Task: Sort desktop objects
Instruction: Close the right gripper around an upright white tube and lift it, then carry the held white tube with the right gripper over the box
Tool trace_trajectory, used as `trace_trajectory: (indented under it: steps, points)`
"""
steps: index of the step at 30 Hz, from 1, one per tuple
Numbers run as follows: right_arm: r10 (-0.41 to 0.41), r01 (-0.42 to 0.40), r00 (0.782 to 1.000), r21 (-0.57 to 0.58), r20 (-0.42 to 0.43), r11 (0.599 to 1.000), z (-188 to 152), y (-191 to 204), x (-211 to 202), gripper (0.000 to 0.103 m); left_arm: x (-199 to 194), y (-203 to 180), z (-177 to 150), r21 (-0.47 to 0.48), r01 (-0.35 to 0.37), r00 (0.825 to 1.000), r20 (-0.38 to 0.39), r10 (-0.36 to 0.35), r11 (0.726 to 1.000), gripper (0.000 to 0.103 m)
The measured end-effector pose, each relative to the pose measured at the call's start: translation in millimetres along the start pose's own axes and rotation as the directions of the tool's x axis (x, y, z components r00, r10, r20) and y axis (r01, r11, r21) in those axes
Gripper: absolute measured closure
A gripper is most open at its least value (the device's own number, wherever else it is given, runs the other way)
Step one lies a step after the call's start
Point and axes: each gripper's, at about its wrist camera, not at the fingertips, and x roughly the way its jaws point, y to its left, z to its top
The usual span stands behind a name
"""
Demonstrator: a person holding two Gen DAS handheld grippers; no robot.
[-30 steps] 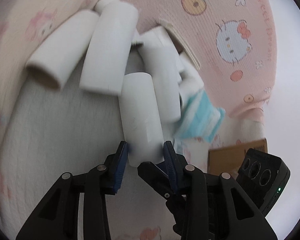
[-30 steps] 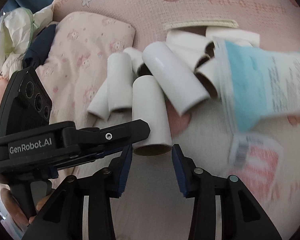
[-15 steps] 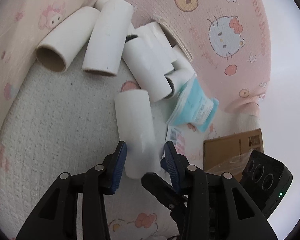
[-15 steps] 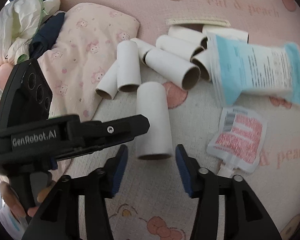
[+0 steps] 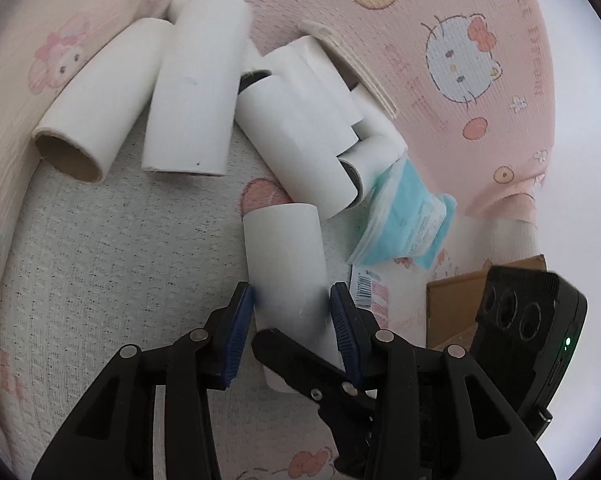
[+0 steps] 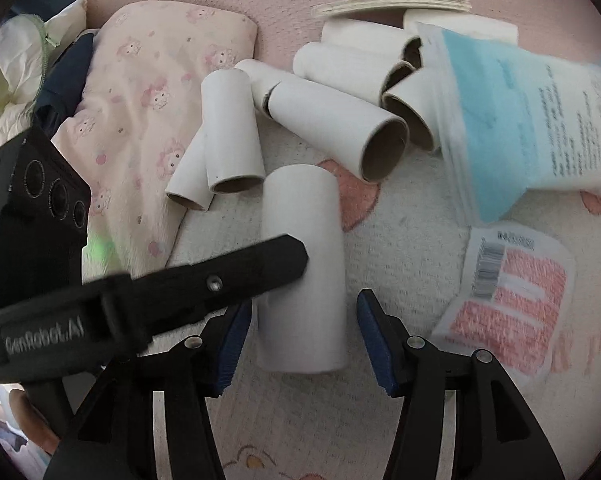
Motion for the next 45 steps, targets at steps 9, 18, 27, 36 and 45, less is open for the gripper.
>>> trace_trajectory:
  steps: [9, 18, 27, 36, 45]
  points:
    - [0.0, 0.0, 1.0, -0.006, -0.025, 1.0, -0.3, -2.7, -1.1, 0.063, -2.7, -5.5, -4.8, 0.008, 0.008, 1.0, -0.002, -0.008, 1.0, 0.059]
    - [-0.023, 0.025, 0.998, -0.037, 0.052, 0.999, -7.0, 12.4, -38.3, 0.063, -22.3, -27.9, 2.8, 0.004, 0.078, 0.996, 0.032, -0.078, 0.997, 0.056]
    - [-0.039, 0.046, 0.988, -0.039, 0.152, 0.998, -10.0, 13.6, -93.1, 0.063, -43.3, -89.8, -3.3, 0.178, 0.075, 0.993, 0.074, -0.09, 0.981, 0.056]
    - [-0.069, 0.077, 0.96, -0.019, 0.273, 0.997, -11.9, 17.4, -159.0, 0.063, -64.5, -171.7, -18.0, 0.351, 0.064, 0.988, 0.108, -0.108, 0.934, 0.056]
    - [-0.08, 0.078, 0.918, 0.02, 0.388, 0.997, -24.9, 5.7, -215.4, 0.063, -71.3, -231.9, -40.2, 0.478, 0.043, 0.991, 0.093, -0.1, 0.877, 0.056]
